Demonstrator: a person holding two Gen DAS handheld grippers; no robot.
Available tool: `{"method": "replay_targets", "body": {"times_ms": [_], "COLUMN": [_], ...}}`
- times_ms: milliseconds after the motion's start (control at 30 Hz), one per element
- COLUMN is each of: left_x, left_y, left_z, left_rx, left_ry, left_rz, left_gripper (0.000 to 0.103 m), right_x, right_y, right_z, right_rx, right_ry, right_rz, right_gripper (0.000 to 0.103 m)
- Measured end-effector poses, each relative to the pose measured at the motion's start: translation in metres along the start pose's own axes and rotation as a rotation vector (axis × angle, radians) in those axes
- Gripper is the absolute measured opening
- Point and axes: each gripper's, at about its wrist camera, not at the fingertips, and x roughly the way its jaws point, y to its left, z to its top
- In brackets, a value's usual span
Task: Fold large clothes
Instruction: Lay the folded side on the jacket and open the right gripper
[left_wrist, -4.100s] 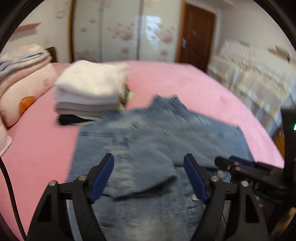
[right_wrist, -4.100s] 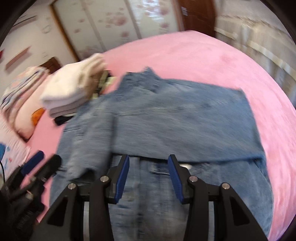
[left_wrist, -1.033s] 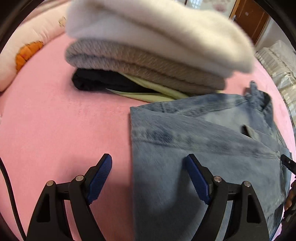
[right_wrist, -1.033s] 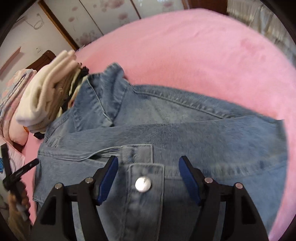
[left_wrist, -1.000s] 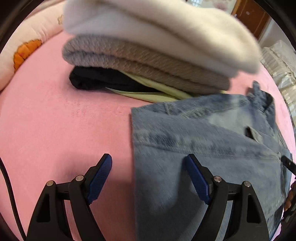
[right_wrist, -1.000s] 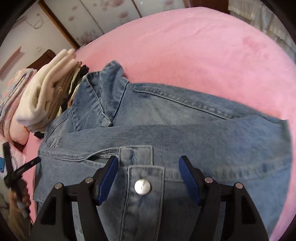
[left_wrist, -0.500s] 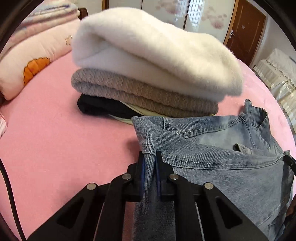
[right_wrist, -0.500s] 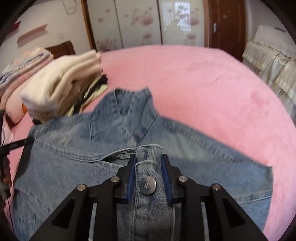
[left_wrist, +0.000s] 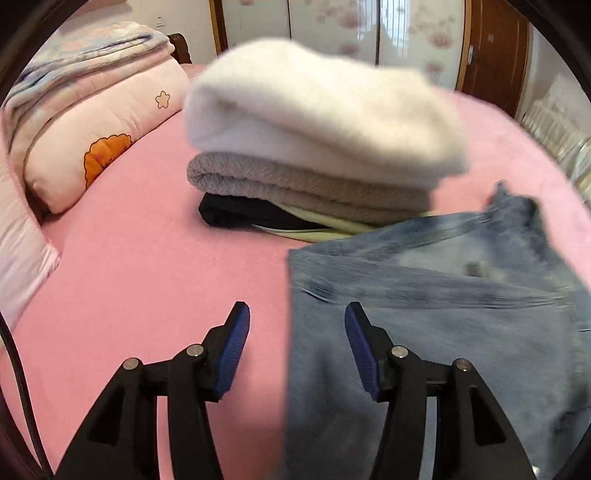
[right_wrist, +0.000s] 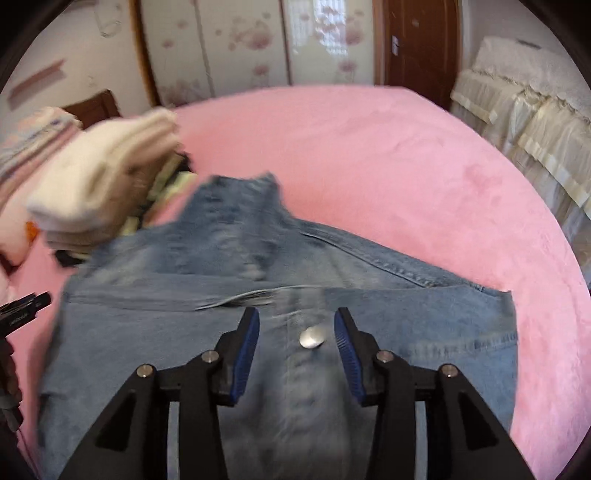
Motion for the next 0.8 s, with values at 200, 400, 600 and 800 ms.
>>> {"method": "replay_targets", "body": {"times_ms": [200,400,600,800], "left_x": [-0.029,0.008,0.016,0.024], "left_y": [-0.023,-0.038,-0.009,-0.006], "left_z": [-0.063,-0.101,-0.099,-0.1], "left_rx": [-0.053,-0.041,-0.025,-0.008], "left_ry": [0.045,0.077,0.065,0.052], "left_rz": [-0.171,-0.024,0.034,0.037], "left_gripper": [0.053,0.054,0.054,0.055], "right_x": [0.001,0.035,0.025,0.025], "right_y": [0.084,0.107,0.016,-0.033], "right_z": [-0.039,-0.071,-0.075,-0.08], "right_rx": [-0.025,-0.086,0.012,0.132], "right_ry": [0.071,0.115,0.087,0.12], "right_rz": [0.238,0.146,0.033,0.084], "right_gripper": [0.042,0.035,0.0,0.0]}}
